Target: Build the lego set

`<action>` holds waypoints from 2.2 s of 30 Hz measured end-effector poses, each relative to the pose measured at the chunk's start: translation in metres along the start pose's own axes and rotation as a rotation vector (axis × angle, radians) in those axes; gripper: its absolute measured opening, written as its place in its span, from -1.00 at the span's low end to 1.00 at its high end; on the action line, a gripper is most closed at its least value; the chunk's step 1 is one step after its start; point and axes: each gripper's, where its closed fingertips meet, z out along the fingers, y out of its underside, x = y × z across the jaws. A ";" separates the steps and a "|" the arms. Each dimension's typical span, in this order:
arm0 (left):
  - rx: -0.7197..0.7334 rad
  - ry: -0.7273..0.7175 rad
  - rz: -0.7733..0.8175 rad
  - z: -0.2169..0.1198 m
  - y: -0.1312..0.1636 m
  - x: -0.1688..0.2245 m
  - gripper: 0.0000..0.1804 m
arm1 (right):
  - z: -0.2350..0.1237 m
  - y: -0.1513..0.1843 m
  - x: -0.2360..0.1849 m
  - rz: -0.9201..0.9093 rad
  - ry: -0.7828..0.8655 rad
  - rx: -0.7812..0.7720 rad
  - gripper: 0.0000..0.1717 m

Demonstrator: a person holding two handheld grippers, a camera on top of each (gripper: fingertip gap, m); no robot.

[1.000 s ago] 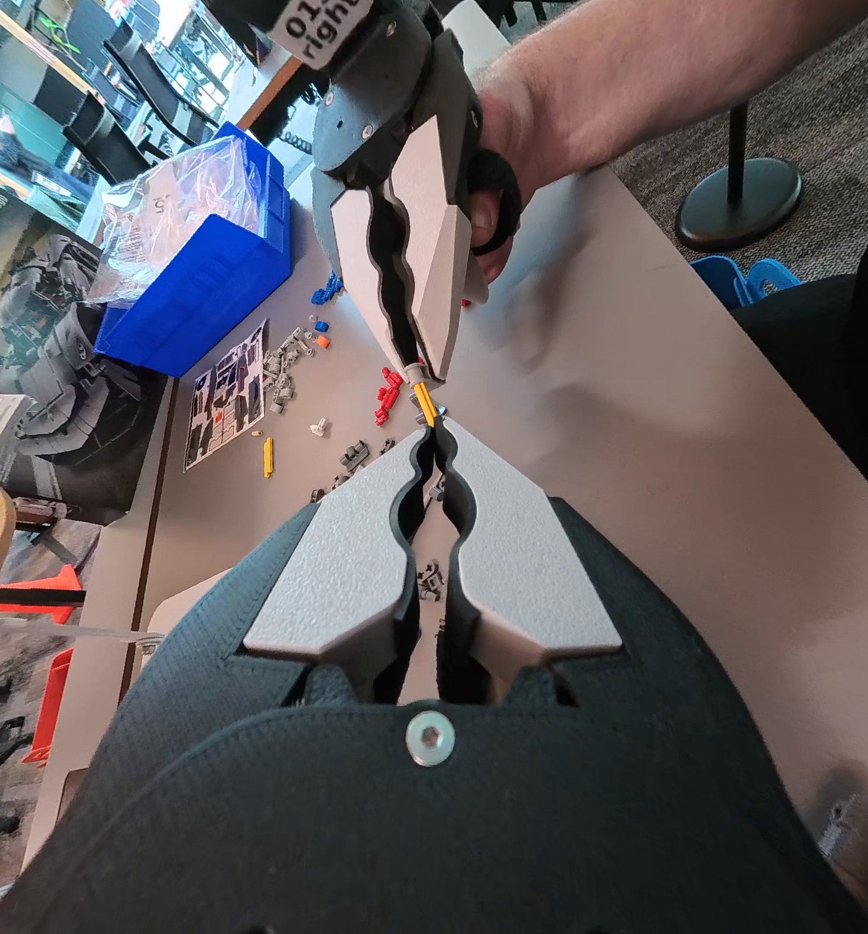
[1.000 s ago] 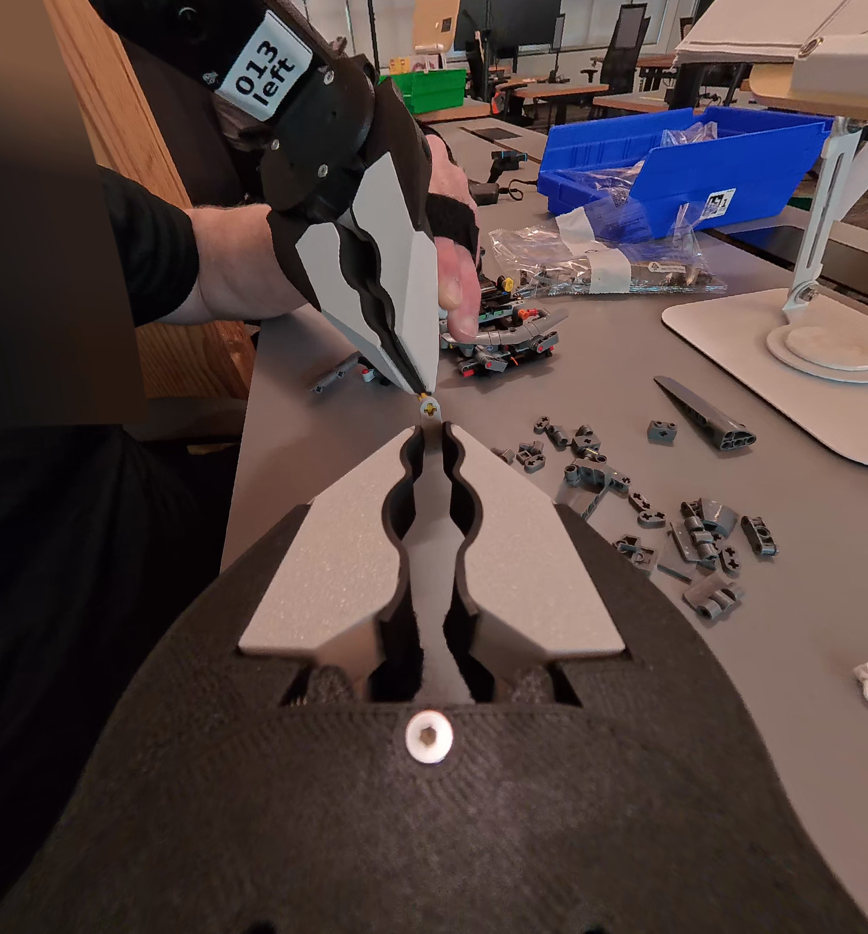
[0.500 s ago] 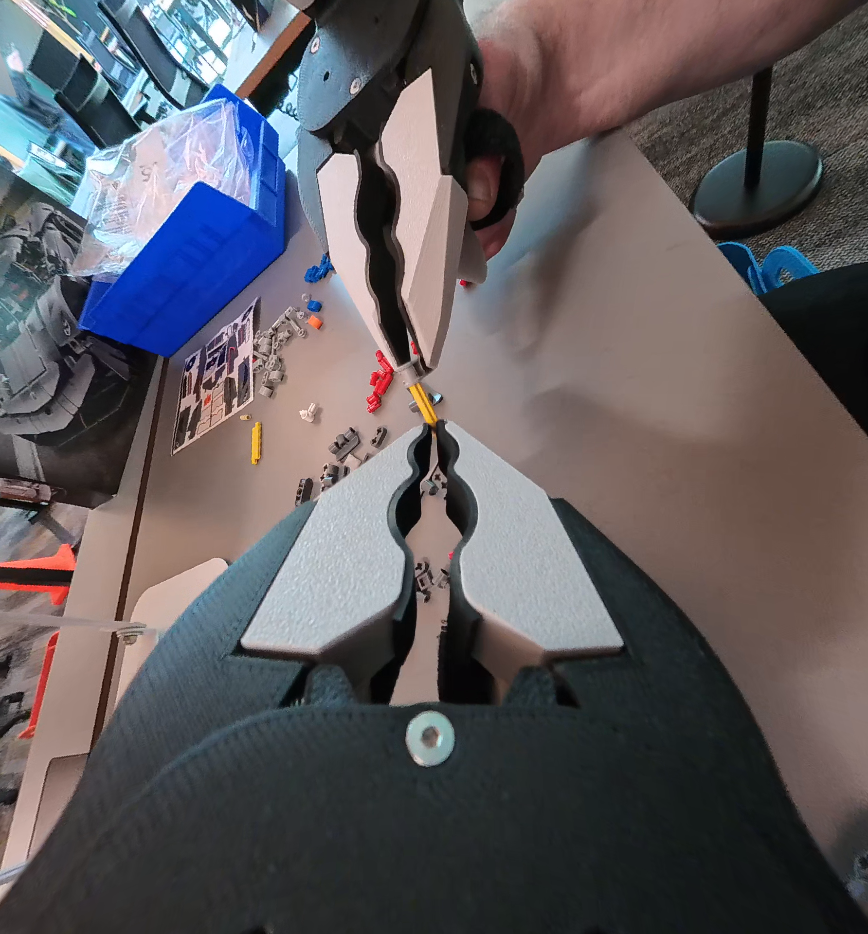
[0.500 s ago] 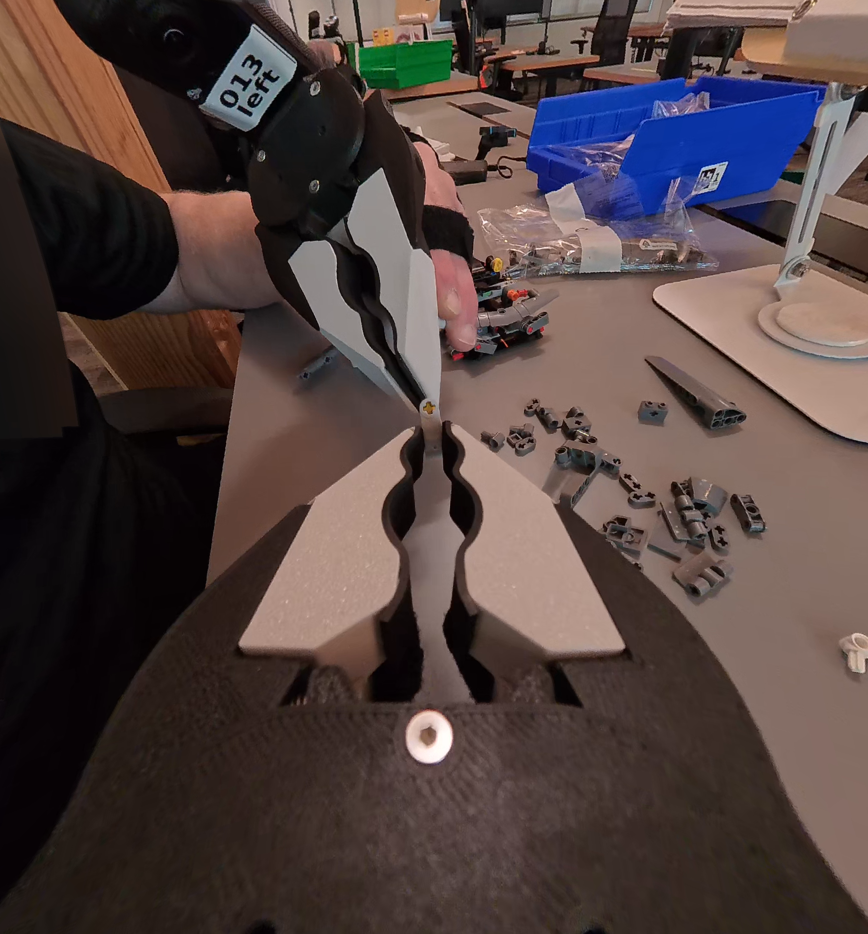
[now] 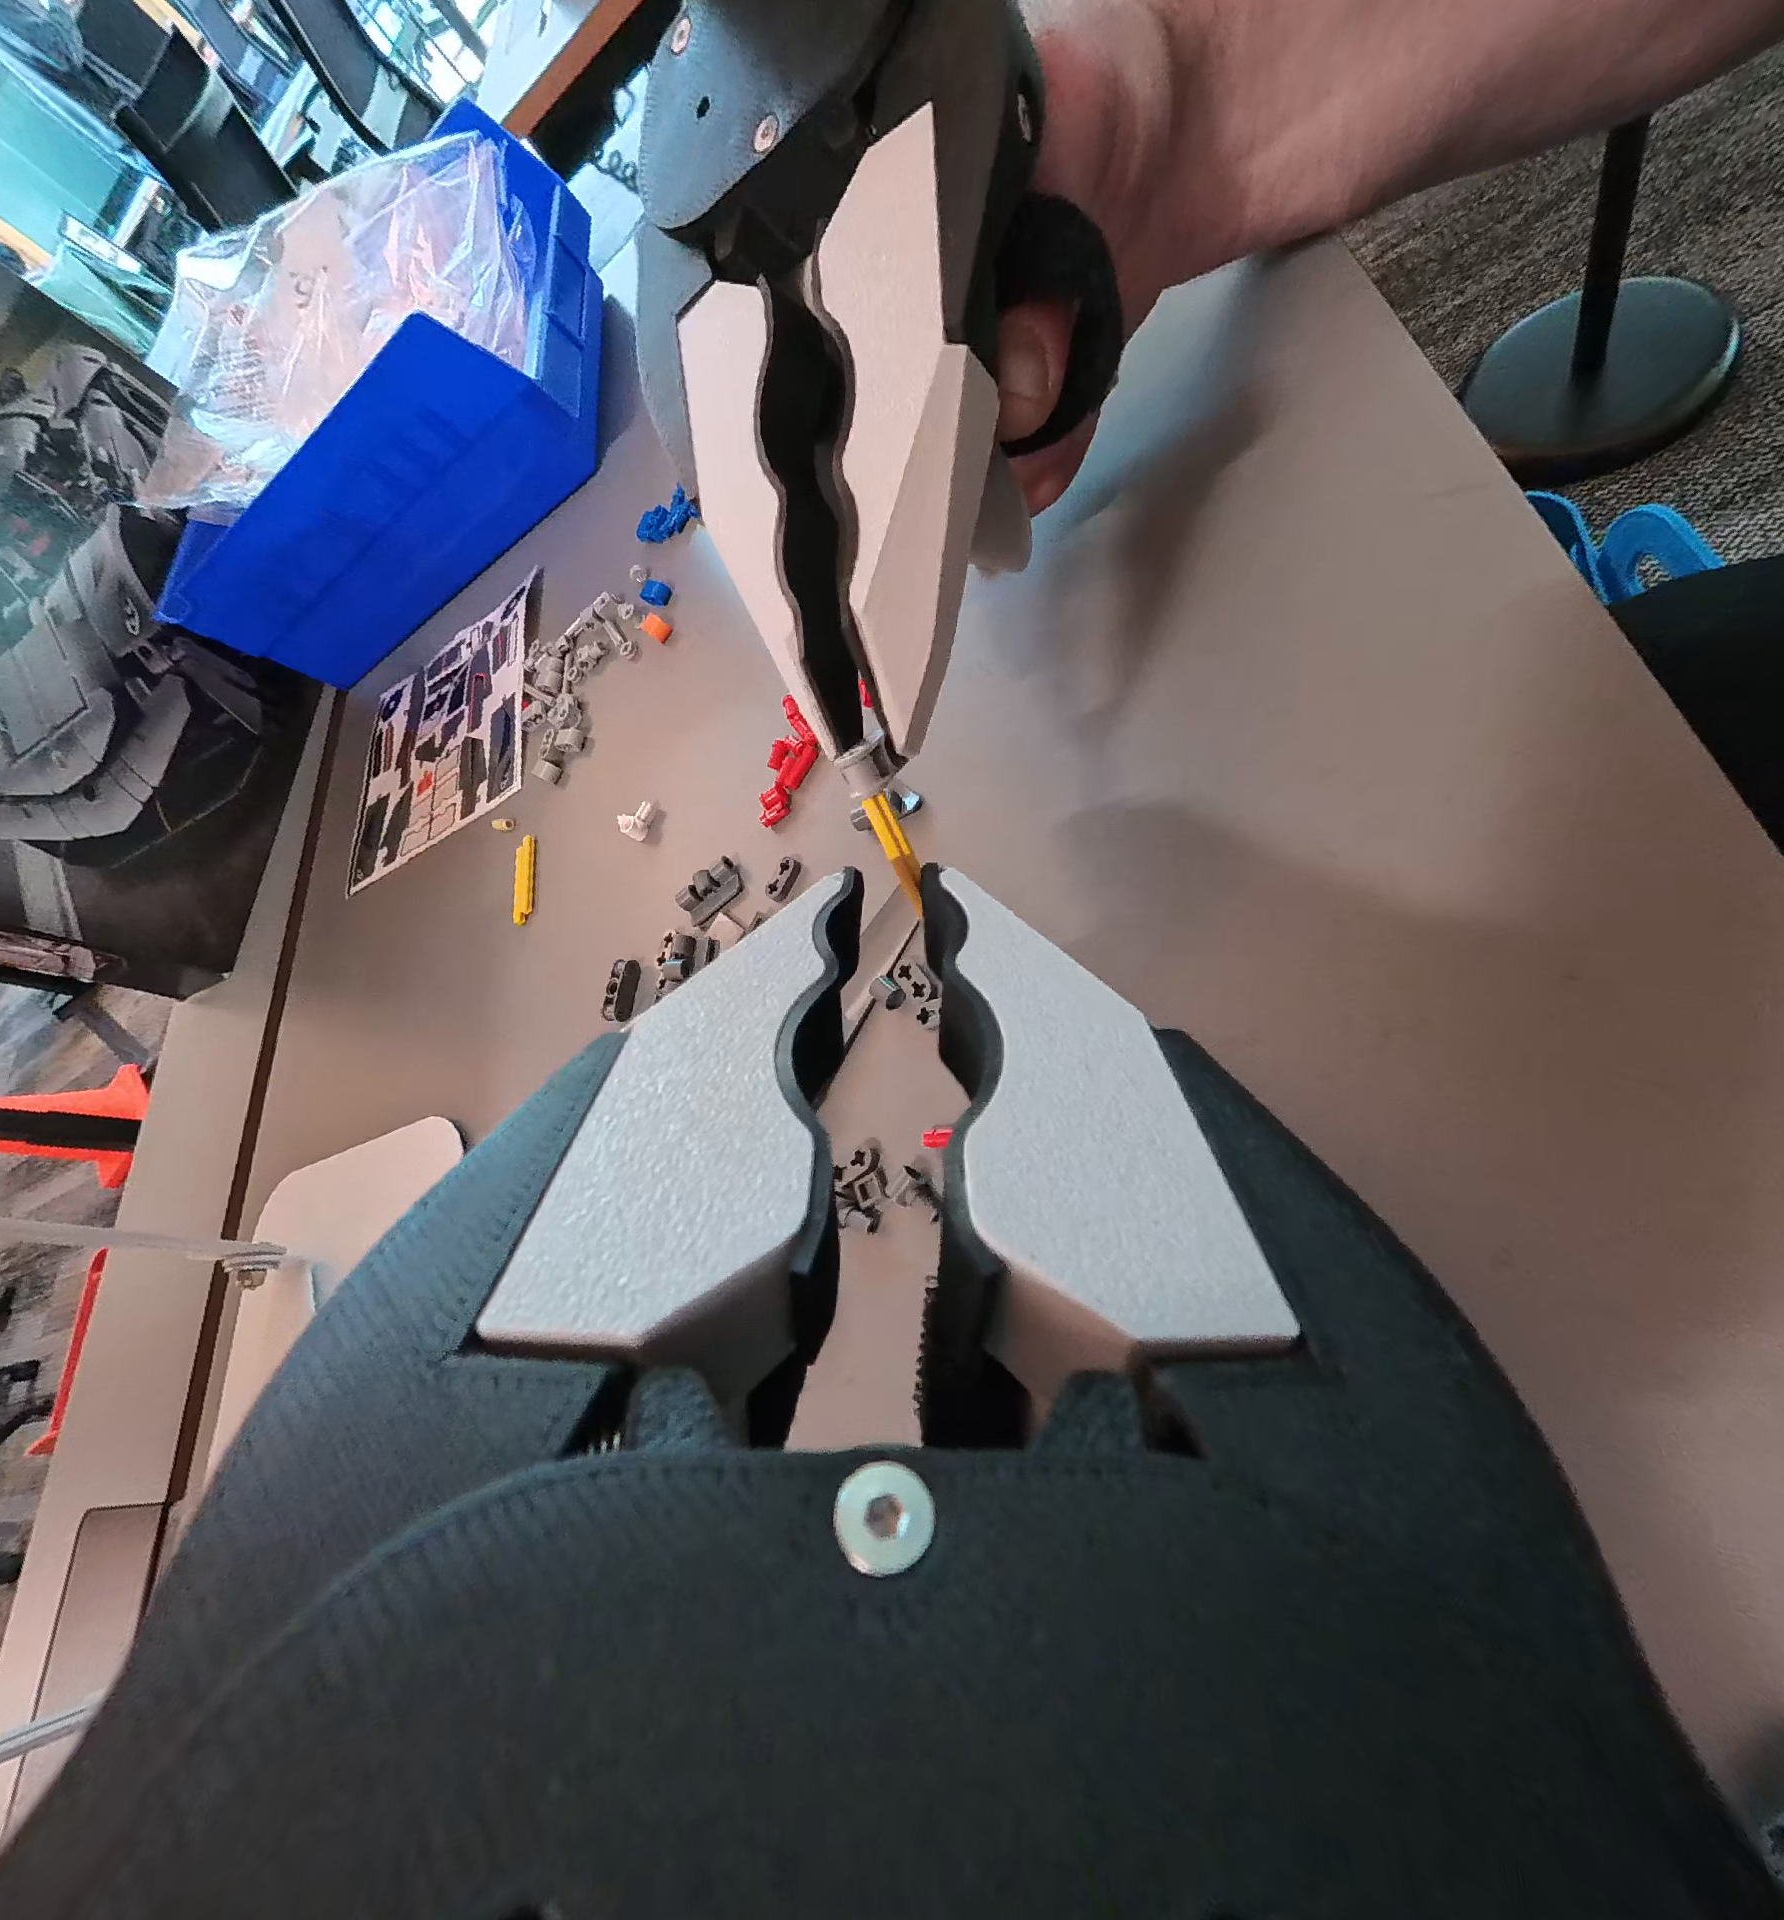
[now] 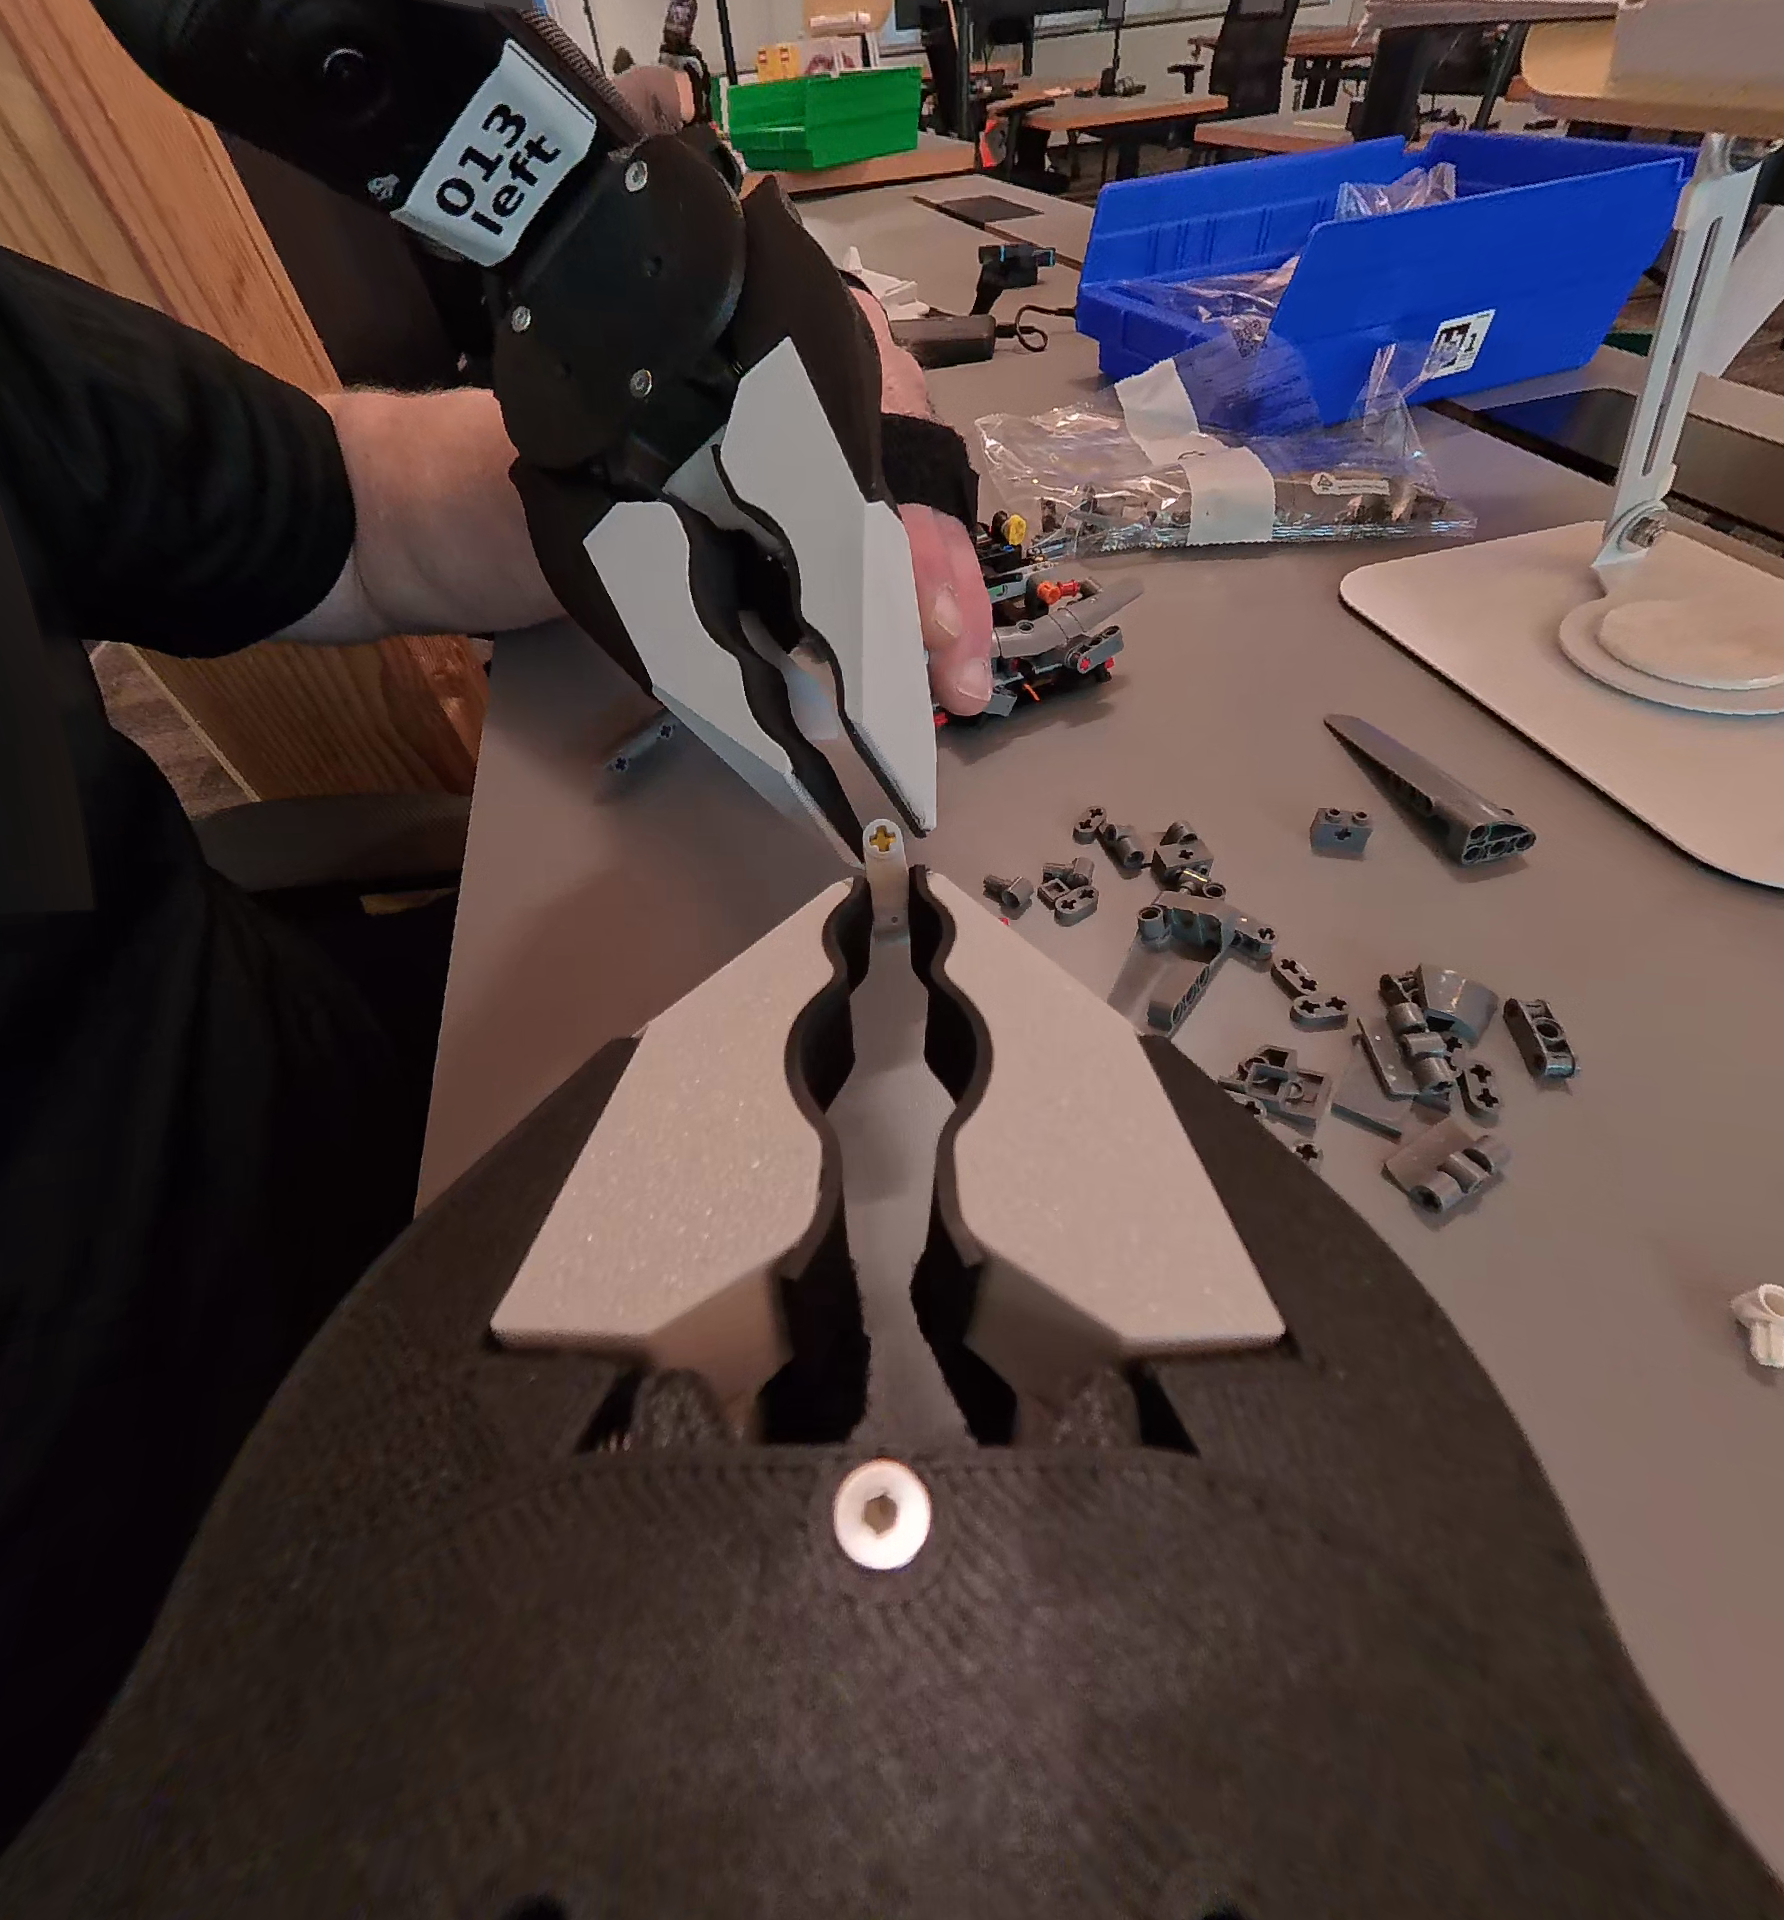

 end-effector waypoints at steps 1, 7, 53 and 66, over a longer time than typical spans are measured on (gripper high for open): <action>0.001 0.002 -0.005 0.000 0.000 0.000 -0.89 | 0.000 0.000 0.000 0.000 0.000 0.001 -0.94; 0.005 0.023 -0.029 0.000 0.001 0.002 -0.87 | 0.001 0.001 -0.001 -0.002 -0.006 -0.001 -0.94; -0.022 0.083 -0.076 0.003 0.002 0.007 -0.91 | 0.002 0.006 -0.004 -0.042 0.008 -0.014 -0.94; -0.034 0.062 -0.036 0.004 0.003 0.007 -0.97 | 0.006 0.007 -0.007 -0.056 0.009 -0.016 -0.87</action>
